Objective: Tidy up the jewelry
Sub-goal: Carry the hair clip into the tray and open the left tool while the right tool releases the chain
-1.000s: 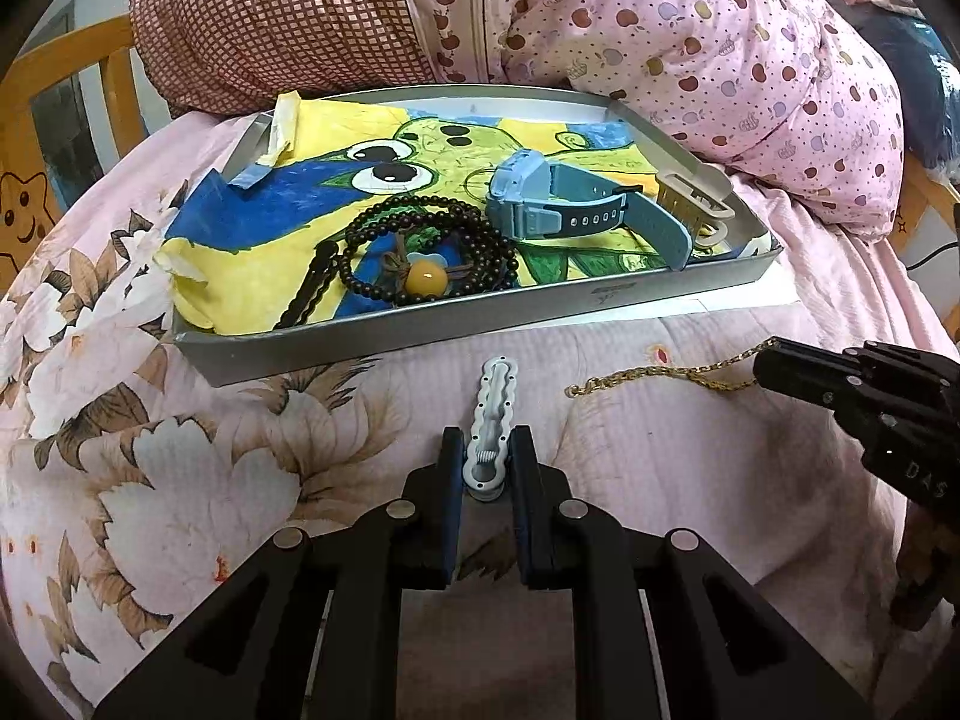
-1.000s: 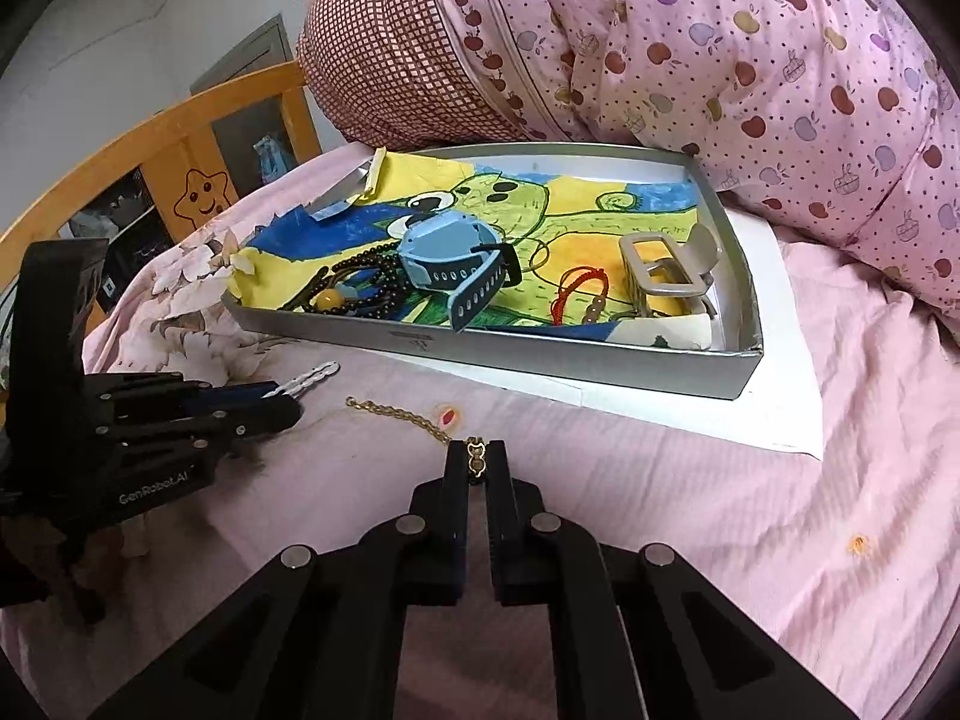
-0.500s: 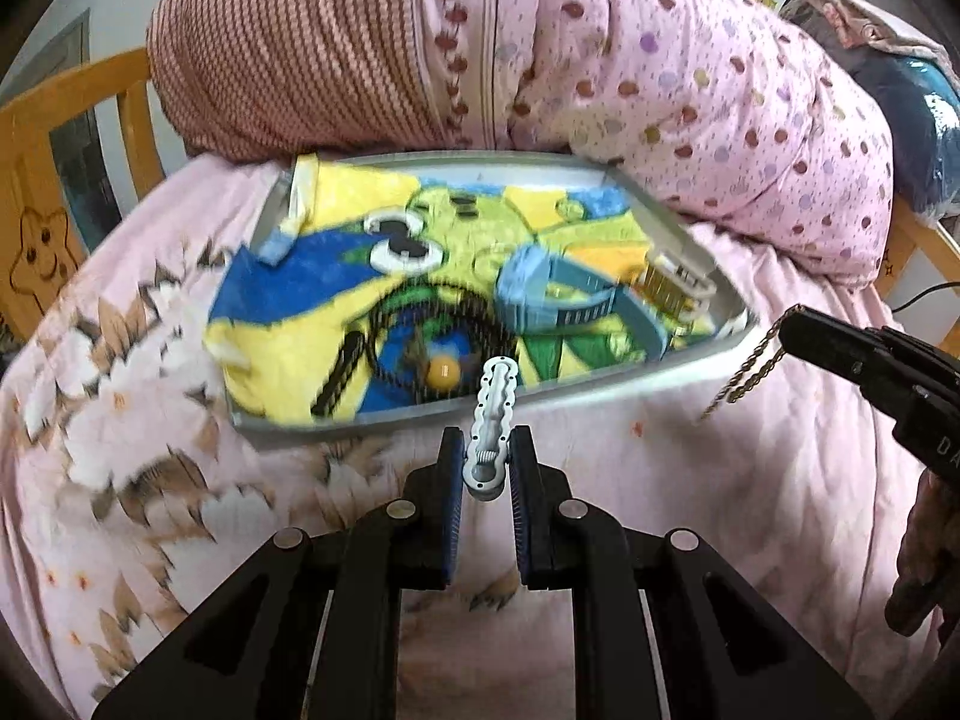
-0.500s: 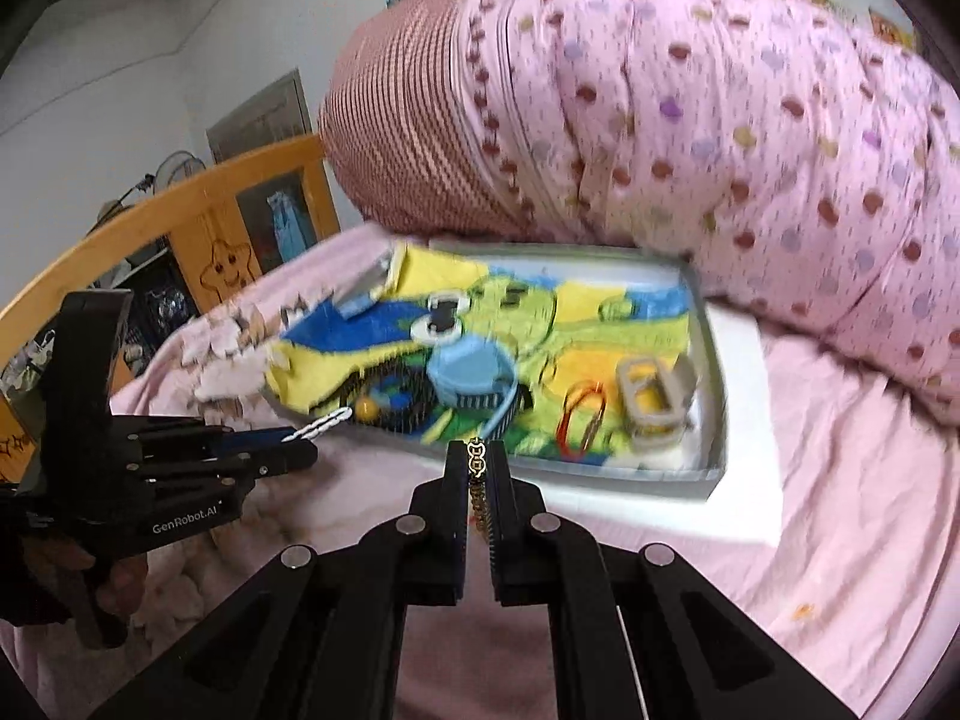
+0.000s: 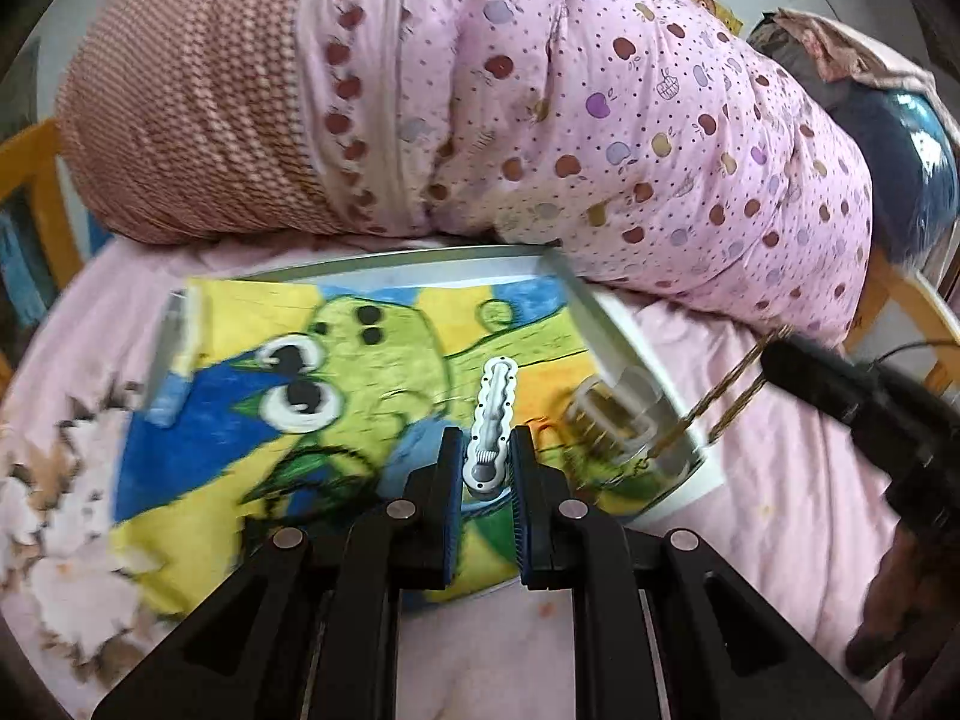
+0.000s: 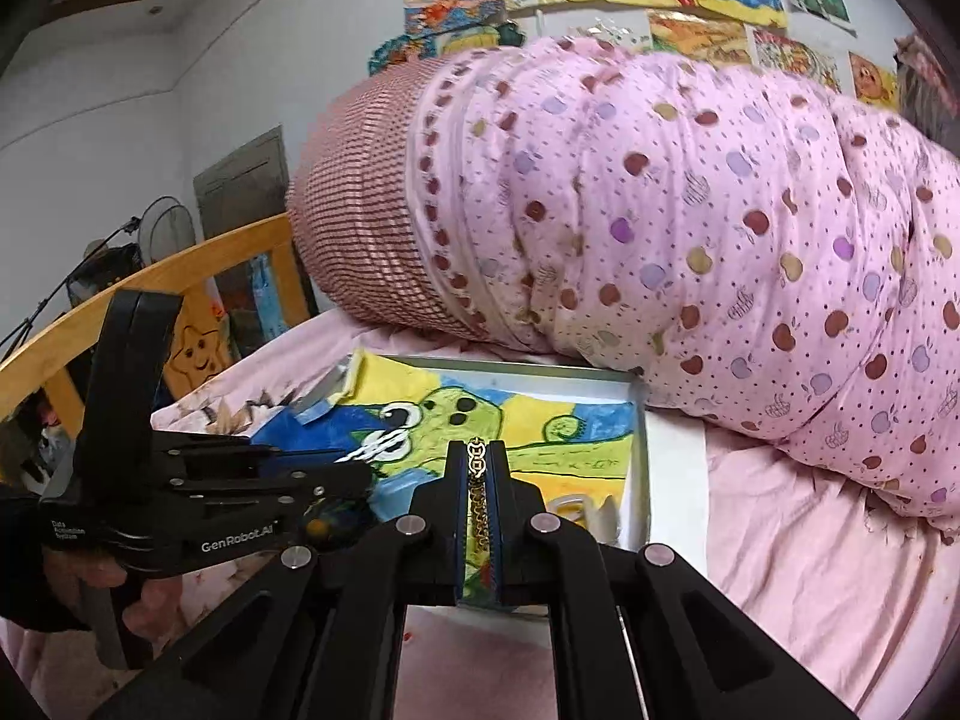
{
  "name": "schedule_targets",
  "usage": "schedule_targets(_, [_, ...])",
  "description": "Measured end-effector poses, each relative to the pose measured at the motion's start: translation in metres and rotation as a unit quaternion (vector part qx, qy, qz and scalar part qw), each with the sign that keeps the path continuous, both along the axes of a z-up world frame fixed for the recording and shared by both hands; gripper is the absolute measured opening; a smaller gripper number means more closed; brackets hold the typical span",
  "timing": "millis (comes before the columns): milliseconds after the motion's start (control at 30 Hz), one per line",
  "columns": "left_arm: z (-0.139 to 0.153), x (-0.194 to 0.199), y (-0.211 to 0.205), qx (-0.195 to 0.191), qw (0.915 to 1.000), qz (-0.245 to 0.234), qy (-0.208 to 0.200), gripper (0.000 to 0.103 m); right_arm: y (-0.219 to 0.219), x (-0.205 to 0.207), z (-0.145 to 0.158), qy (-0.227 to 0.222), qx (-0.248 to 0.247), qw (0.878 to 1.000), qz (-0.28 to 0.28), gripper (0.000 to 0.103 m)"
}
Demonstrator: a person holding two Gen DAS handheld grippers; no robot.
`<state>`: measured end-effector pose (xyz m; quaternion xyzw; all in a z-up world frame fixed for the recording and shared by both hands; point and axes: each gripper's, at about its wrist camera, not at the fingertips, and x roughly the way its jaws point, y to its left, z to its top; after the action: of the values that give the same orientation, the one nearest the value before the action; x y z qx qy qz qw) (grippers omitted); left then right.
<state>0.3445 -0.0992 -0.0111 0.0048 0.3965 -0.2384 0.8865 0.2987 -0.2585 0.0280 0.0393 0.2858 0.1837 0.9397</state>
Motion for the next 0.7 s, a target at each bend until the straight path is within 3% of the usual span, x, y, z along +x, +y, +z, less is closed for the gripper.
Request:
schedule_targets(267, [-0.03, 0.027, -0.019, -0.012, 0.9976, 0.004, 0.068, 0.012, -0.024, 0.02, -0.04, 0.06, 0.007, 0.998, -0.023, 0.006])
schedule_targets(700, [-0.055, 0.032, -0.035, 0.008, 0.9948, 0.002, 0.102, 0.012, -0.042, 0.028, -0.082, 0.121, 0.024, 0.991, -0.045, 0.007])
